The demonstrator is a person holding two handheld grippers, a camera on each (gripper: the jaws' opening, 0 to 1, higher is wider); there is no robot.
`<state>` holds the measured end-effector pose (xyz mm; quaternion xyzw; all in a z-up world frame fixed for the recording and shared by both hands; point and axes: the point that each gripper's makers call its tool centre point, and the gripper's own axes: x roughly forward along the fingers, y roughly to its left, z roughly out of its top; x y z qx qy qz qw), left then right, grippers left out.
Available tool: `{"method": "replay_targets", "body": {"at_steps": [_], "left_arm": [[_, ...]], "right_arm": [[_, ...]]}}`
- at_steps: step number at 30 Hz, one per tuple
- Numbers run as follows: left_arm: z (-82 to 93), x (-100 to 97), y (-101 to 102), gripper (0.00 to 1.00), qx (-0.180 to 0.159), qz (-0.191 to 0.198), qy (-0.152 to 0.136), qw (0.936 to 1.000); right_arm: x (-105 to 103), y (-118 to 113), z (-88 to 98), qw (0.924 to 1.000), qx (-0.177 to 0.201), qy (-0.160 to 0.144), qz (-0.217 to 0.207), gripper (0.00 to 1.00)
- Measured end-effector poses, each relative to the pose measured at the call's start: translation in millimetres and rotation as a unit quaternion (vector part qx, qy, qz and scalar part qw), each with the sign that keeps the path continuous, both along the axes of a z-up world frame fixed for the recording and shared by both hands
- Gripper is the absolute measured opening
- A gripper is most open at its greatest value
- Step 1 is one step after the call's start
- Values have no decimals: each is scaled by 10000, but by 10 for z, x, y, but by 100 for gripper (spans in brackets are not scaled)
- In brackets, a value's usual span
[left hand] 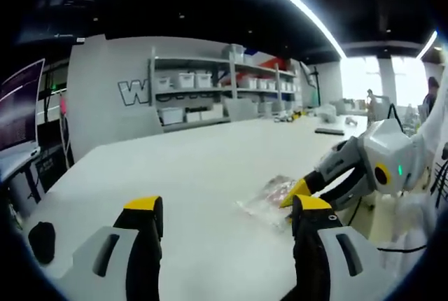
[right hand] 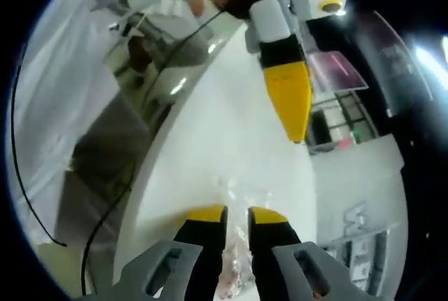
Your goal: Open the resealable bag by pulling the two sides of the seal apart until the entire bag opening is separated and visibly accessible.
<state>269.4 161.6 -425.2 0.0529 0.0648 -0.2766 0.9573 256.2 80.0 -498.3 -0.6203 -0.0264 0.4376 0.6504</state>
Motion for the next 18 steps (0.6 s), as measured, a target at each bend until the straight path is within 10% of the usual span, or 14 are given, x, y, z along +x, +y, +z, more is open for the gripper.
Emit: {"method": "replay_targets", "body": {"at_steps": [18], "left_arm": [[44,-89,-82,68,155,-298,-152,9993]], "right_arm": [[-15,-16,94,9950,869,388,-295,0]]}}
